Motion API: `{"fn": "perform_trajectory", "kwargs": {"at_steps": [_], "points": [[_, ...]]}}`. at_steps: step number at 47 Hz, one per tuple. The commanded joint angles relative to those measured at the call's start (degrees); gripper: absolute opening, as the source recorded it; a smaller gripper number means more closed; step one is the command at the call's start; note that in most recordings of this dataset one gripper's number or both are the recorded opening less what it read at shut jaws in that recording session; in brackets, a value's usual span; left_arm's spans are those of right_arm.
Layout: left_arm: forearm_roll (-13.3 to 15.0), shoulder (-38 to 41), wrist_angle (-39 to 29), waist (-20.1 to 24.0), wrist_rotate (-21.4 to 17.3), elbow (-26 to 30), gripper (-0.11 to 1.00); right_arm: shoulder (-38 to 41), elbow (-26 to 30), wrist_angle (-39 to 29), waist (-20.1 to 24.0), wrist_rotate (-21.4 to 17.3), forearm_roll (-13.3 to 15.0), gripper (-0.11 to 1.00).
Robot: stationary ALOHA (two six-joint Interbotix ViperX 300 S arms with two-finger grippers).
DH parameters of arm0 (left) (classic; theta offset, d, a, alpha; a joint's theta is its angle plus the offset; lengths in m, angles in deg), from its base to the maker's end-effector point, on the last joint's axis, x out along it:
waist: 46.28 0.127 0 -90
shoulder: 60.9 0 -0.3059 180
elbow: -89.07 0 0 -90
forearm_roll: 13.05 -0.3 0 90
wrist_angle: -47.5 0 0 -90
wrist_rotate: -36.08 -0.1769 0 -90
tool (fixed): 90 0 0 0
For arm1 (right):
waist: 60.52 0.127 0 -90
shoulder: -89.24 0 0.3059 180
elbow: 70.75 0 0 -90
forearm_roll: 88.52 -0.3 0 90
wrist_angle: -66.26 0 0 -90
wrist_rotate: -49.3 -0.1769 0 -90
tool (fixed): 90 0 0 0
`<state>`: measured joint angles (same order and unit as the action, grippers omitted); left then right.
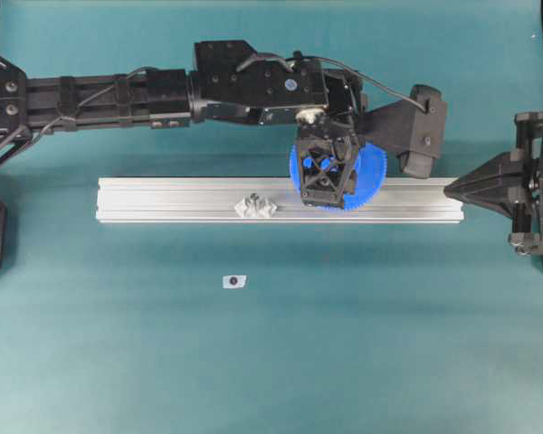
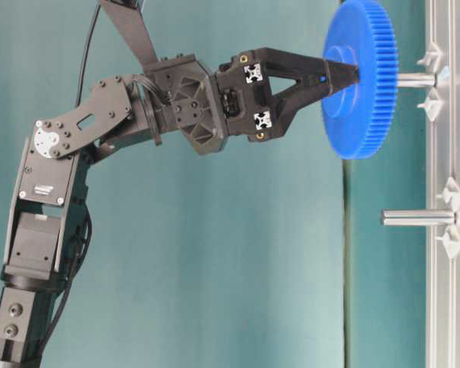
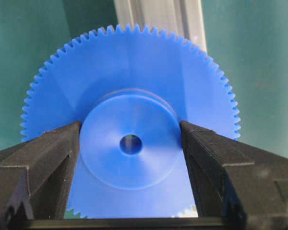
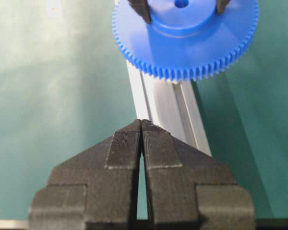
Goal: Find the location of the shaft and insert the large gear.
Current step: 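Align the gear's bore with the right shaft using the left gripper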
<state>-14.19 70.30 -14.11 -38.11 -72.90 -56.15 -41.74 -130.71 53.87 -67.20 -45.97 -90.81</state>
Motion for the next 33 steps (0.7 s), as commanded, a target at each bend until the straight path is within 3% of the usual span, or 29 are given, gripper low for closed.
{"fn": "perform_trajectory", "kwargs": {"at_steps": [1, 14, 33], "points": [[-0.18, -1.14, -0.26, 0.35, -0.70, 1.58, 0.70, 0.18, 0.62, 0.26, -0.18, -0.53, 0.00, 0.01], [-0.18, -1.14, -2.90, 0.18, 0.00, 1.58, 0.70, 0.18, 0.62, 0.35, -0.18, -0.53, 0.00, 0.01], [-0.18, -0.09, -2.55, -3.69, -0.09, 2.11, 0.70, 0.18, 0.44, 0.26, -0.18, -0.53, 0.00, 0.01]]}}
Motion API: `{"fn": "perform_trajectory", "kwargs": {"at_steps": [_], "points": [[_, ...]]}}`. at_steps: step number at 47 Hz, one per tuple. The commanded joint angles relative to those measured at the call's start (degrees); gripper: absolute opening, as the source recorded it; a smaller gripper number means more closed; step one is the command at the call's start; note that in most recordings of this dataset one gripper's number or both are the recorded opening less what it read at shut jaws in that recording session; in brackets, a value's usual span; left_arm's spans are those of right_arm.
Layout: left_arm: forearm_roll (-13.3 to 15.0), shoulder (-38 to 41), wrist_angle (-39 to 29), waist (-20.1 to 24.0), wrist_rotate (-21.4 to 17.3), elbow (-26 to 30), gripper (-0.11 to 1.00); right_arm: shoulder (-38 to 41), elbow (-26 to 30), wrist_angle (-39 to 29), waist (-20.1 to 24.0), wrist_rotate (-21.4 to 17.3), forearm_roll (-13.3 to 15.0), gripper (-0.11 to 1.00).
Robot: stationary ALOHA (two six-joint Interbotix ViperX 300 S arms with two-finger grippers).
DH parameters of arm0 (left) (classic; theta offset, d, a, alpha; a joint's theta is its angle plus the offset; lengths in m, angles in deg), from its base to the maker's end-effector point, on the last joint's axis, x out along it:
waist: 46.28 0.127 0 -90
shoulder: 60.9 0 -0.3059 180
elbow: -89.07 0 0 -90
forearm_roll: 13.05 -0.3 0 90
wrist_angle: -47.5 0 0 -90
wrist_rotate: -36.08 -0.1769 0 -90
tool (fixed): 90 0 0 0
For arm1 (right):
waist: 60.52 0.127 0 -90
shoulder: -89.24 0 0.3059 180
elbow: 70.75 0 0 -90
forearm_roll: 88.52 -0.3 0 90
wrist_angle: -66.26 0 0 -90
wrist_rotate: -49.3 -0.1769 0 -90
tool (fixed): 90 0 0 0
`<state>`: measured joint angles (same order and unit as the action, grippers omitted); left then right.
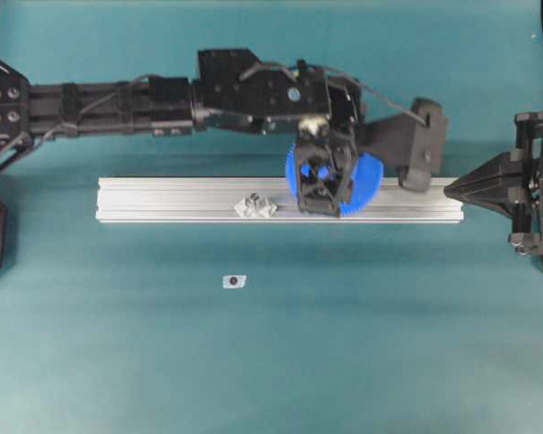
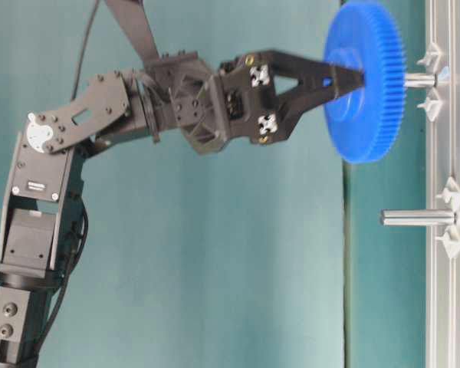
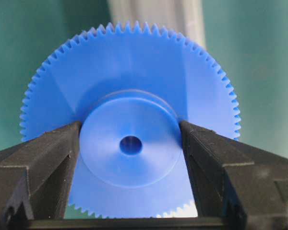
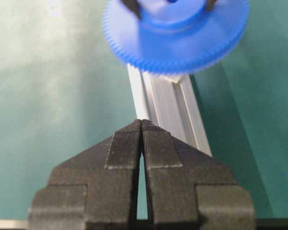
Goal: Find the location of the shaft and insert the large gear.
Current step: 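Align the gear's bore with the right shaft using the left gripper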
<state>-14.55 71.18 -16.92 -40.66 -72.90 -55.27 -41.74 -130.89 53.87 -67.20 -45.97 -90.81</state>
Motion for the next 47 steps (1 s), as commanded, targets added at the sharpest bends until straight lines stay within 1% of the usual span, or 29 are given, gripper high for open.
{"fn": "perform_trajectory", "kwargs": {"at_steps": [1, 8, 29, 47], "points": [[0.18, -0.97, 0.26, -1.23, 0.00, 1.23, 0.70, 0.18, 0.62, 0.35, -0.18, -0.53, 0.00, 0.01], [0.18, -1.05, 0.00, -1.14, -0.18, 1.23, 0.70, 0.09, 0.62, 0.35, -0.09, -0.53, 0.09, 0.01], [0.18, -1.14, -1.05, 3.78, -1.05, 1.23, 0.70, -0.44, 0.62, 0.35, -0.09, -0.53, 0.00, 0.01], [0.18, -1.23, -1.05, 4.31, -2.20, 1.93, 0.70, -0.70, 0.53, 0.18, -0.18, -0.53, 0.00, 0.01]]}}
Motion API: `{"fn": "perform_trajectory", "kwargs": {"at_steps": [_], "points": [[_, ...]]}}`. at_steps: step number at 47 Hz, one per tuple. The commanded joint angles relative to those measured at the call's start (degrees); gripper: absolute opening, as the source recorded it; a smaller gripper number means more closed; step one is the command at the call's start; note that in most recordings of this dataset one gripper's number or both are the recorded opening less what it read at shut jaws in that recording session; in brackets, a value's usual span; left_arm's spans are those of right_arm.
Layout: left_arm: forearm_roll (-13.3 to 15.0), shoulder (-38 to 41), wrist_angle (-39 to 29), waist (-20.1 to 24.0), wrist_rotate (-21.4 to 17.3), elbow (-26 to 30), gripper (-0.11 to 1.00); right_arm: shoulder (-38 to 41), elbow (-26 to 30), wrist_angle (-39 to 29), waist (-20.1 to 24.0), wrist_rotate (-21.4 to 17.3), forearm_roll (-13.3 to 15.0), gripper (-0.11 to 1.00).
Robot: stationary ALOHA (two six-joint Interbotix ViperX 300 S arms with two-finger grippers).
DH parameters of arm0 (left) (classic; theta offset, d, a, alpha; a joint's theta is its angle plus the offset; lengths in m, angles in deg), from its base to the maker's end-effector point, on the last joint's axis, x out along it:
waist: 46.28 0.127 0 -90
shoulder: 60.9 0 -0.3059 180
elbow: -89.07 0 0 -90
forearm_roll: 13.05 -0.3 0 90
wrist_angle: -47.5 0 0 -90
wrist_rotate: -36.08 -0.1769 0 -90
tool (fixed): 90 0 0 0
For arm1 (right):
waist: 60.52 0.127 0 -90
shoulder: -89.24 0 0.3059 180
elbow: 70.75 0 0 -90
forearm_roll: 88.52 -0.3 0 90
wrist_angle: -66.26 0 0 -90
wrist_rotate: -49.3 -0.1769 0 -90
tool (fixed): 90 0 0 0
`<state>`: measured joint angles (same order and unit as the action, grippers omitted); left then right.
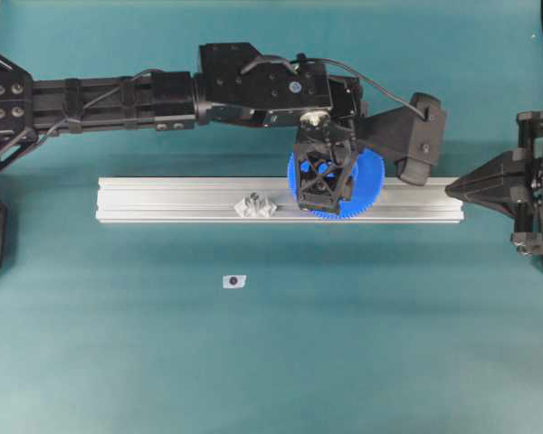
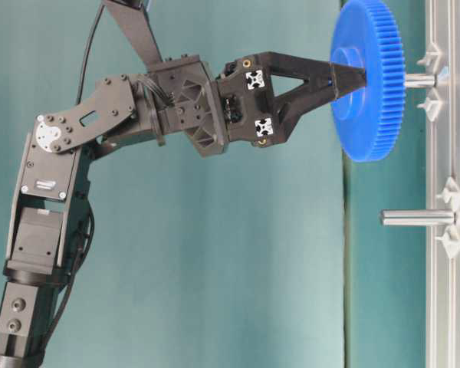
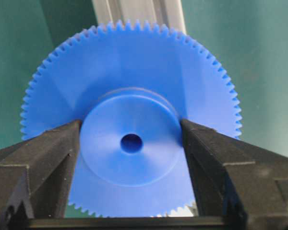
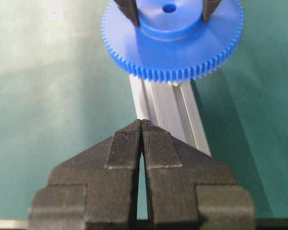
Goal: Find the location of the shaft and insert the large gear.
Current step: 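Align the gear's bore with the right shaft using the left gripper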
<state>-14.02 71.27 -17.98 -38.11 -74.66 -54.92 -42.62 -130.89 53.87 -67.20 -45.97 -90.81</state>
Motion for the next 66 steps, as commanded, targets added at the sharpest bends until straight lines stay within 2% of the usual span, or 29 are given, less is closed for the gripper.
{"fn": "perform_trajectory", "kwargs": {"at_steps": [1, 11, 37, 45, 66], "points": [[-0.35, -1.32, 0.00, 1.76, -0.62, 1.67, 0.70, 0.18, 0.53, 0.26, -0.18, -0.53, 0.00, 0.01], [-0.35, -1.14, 0.00, 1.76, -2.46, 2.55, 0.70, 0.18, 0.53, 0.26, -0.09, -0.62, 0.00, 0.01], [-0.35, -1.05, -0.09, 1.49, -2.20, 2.64, 0.71, 0.18, 0.62, 0.18, -0.09, -0.62, 0.00, 0.01], [-0.35, -1.23, -0.09, 1.49, -1.93, 2.81, 0.87, 0.18, 0.70, 0.26, -0.09, -0.62, -0.09, 0.01], [-0.35, -1.32, -1.41, 1.14, -1.93, 3.52, 0.85, 0.18, 0.79, 0.18, -0.09, -0.62, -0.18, 0.01]]}}
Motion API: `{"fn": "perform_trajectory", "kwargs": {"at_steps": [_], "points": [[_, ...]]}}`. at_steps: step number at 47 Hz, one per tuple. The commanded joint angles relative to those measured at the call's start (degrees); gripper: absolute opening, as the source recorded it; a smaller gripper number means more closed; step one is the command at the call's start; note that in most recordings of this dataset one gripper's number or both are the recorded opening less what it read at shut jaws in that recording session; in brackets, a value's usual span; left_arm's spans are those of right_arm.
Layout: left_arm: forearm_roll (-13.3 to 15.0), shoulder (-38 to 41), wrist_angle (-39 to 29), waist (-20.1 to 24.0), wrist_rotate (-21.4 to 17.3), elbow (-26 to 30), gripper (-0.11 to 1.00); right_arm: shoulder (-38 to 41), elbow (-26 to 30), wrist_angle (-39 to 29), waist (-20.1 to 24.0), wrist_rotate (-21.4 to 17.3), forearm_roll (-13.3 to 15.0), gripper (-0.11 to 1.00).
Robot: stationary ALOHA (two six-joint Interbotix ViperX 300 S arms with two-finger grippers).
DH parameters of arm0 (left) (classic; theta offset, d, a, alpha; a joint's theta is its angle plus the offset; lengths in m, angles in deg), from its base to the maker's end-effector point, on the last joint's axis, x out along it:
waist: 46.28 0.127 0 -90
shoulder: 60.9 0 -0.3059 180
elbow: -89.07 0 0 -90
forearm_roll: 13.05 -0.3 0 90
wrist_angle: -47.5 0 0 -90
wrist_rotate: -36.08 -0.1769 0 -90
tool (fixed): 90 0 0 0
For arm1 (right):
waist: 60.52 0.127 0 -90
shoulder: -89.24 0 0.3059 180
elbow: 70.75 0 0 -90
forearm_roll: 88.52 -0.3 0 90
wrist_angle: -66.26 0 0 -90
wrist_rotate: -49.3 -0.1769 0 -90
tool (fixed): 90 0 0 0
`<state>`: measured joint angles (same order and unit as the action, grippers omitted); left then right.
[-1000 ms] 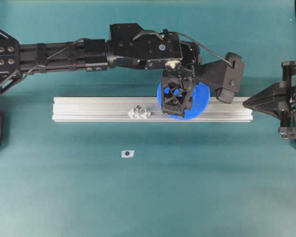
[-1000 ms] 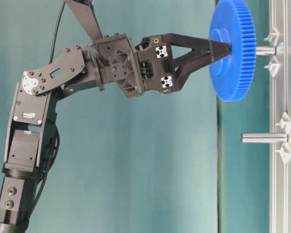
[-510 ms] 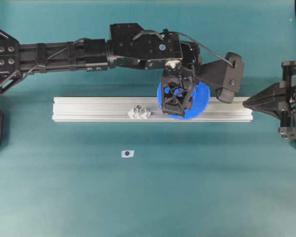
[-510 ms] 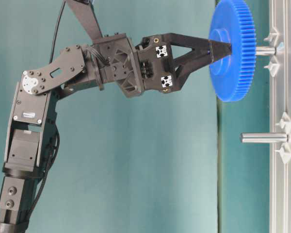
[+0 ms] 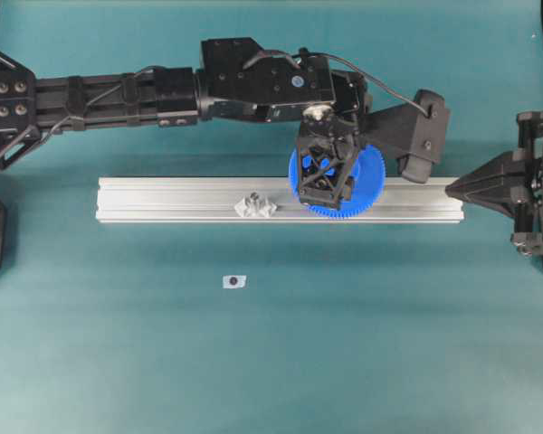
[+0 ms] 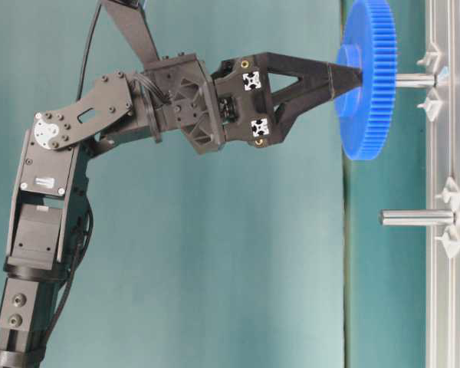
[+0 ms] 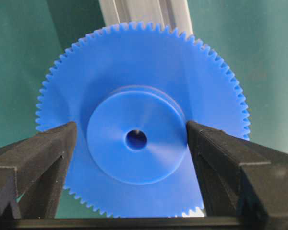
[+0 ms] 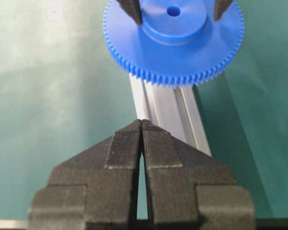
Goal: Find the location of the shaft and insert the large gear.
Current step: 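Align the gear's bore with the right shaft using the left gripper, then lower the gear onto the shaft with the left gripper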
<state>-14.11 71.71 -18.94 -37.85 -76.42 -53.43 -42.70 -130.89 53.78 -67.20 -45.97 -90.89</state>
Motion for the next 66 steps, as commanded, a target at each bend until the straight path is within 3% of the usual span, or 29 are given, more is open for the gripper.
{"fn": "perform_trajectory", "kwargs": {"at_steps": [1, 26, 66], "points": [[-0.26, -1.76, -0.62, 0.79, -0.18, 2.02, 0.85, 0.26, 0.79, 0.26, -0.09, -0.62, 0.00, 0.01], [-0.26, -1.67, -2.37, -1.85, 1.85, 3.52, 0.85, 0.18, 0.62, 0.26, -0.09, -0.62, -0.09, 0.01], [-0.26, -1.76, -2.37, -1.85, 2.37, 3.60, 0.85, -0.09, 0.62, 0.26, -0.09, -0.62, -0.09, 0.01]]}}
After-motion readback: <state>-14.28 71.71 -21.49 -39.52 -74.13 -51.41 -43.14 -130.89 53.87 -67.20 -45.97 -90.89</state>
